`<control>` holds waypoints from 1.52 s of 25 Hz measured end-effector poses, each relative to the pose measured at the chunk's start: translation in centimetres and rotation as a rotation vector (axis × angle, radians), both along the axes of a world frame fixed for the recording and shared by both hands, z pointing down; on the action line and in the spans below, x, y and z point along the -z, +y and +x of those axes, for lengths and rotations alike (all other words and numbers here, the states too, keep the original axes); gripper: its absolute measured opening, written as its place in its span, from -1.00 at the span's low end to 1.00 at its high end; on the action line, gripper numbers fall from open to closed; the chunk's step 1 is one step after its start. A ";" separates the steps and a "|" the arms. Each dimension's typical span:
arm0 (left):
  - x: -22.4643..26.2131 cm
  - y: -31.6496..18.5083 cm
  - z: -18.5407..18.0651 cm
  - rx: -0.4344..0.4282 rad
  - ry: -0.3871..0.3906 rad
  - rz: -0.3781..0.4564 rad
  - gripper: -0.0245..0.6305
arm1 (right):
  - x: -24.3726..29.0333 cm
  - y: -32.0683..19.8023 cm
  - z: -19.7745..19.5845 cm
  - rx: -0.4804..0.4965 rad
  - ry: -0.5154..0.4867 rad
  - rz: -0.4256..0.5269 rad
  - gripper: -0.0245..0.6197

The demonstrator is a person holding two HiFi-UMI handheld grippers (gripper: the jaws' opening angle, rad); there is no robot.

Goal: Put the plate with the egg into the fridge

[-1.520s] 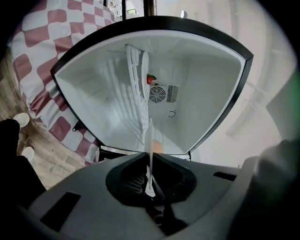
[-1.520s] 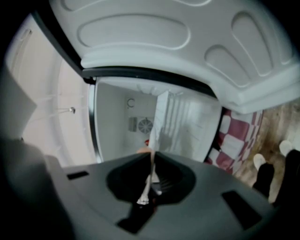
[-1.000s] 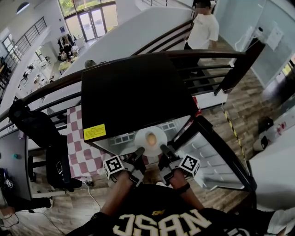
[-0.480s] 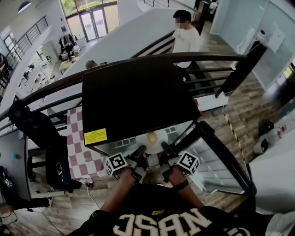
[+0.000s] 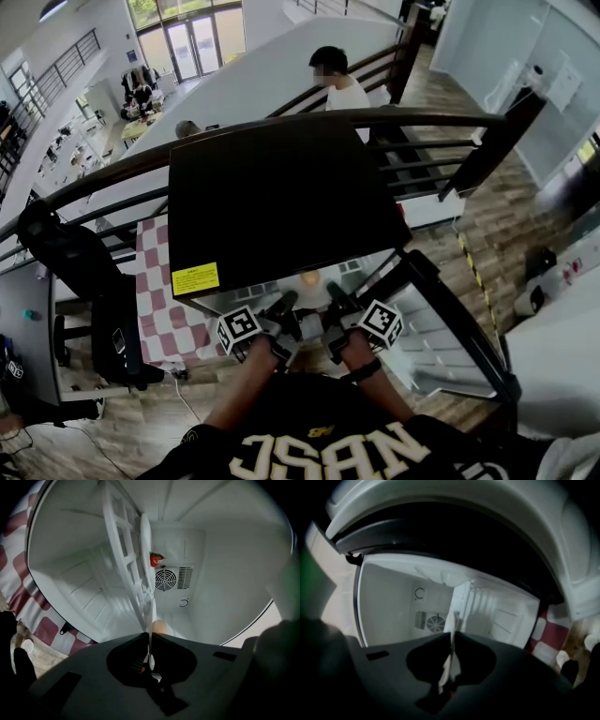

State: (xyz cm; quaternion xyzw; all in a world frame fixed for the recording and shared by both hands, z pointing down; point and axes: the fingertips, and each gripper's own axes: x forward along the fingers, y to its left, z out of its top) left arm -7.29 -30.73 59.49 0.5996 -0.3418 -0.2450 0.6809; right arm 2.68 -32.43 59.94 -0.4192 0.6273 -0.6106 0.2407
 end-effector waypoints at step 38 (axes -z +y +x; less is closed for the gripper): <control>0.5 2.8 -0.9 -0.122 -0.332 0.263 -0.33 | 1.8 2.7 -0.1 0.197 0.564 0.303 -0.06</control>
